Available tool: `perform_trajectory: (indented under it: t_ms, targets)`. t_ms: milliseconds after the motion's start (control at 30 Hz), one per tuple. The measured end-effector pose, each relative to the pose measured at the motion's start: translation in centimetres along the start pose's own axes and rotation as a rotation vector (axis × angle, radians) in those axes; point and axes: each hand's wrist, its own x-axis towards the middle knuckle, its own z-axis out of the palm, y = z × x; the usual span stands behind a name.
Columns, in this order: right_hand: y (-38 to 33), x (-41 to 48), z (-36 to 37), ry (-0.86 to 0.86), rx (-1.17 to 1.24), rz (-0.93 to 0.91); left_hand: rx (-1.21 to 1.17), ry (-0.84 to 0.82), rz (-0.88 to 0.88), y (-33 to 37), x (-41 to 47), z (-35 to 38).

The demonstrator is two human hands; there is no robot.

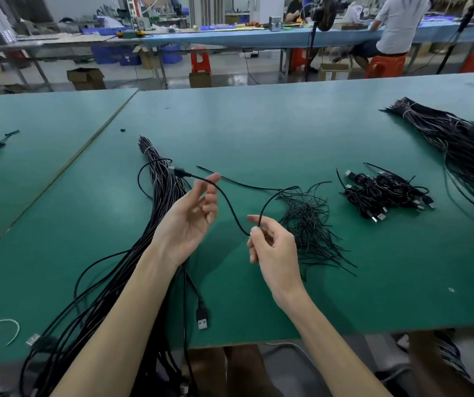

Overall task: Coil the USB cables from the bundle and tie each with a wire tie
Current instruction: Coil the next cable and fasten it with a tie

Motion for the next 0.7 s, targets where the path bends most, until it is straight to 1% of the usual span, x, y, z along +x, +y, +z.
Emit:
perform_trajectory:
  t_ms: [100,167,300,467,700]
  targets:
    - [0.01,-0.04,0.04,-0.019,-0.015,0.001,0.151,0.078,0.07,-0.48,-0.02,0.24]
    - [0.04,-0.08,0.02,-0.022,-0.015,0.004,0.162,0.088,0.066,-0.67,-0.05,0.41]
    - [0.05,-0.2,-0.04,-0.039,-0.025,-0.007,0.043,0.09,0.02,-0.6,-0.14,0.73]
    - [0.15,-0.25,0.04,-0.053,-0.03,-0.002,-0.075,0.144,0.057,-0.21,-0.15,0.61]
    - [0.12,-0.07,-0.02,-0.017,-0.008,0.001,-0.273,0.051,0.001,0.01,-0.3,0.37]
